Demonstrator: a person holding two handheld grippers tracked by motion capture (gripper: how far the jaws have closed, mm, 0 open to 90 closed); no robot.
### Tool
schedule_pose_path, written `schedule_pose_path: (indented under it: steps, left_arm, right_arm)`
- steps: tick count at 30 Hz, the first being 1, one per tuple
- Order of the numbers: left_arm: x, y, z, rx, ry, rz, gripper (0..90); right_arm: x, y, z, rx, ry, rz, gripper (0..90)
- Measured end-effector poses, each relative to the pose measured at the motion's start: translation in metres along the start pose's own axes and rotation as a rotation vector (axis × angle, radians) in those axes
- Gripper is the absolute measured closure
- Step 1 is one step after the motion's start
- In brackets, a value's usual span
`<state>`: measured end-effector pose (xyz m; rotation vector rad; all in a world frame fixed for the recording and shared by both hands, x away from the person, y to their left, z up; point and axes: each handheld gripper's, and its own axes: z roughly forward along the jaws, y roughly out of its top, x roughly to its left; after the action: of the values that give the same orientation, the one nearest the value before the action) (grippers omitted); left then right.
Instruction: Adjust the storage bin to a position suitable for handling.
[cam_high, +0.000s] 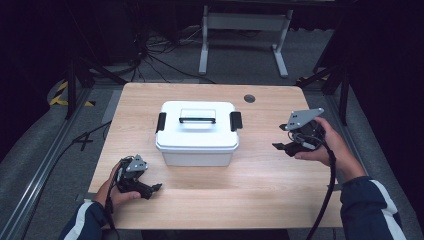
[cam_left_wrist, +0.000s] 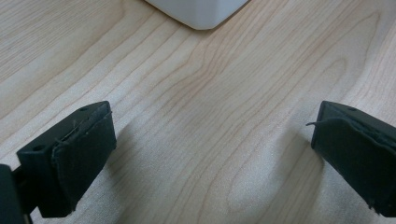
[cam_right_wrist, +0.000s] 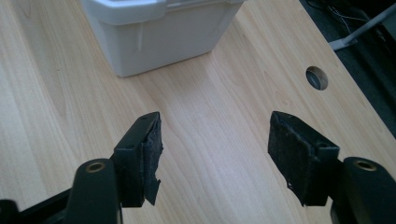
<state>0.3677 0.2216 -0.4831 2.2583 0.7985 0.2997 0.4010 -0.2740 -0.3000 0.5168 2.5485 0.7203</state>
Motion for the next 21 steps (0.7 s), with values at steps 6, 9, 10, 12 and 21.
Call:
schedule_pose_path:
  steps: [6,9,10,12,21]
  left_arm:
    - [0.000,0.000,0.000,0.001,0.001,-0.001,0.4]
    - [0.000,0.000,0.000,0.001,0.000,-0.001,0.4]
    - [0.000,0.000,0.000,0.001,0.000,-0.001,0.4]
    - [0.000,0.000,0.000,0.001,0.001,-0.001,0.4]
    - [0.000,0.000,0.000,0.002,0.001,0.002,0.2]
  right_arm:
    - [-0.006,0.017,0.006,0.014,0.011,-0.024,35.3]
    - [-0.007,0.029,0.008,0.023,-0.001,-0.057,35.4]
    - [-0.007,0.032,0.009,0.020,0.000,-0.065,35.7]
    - [-0.007,0.039,0.009,0.019,-0.006,-0.074,36.4]
    - [-0.008,0.073,0.008,0.003,-0.004,-0.131,40.5]
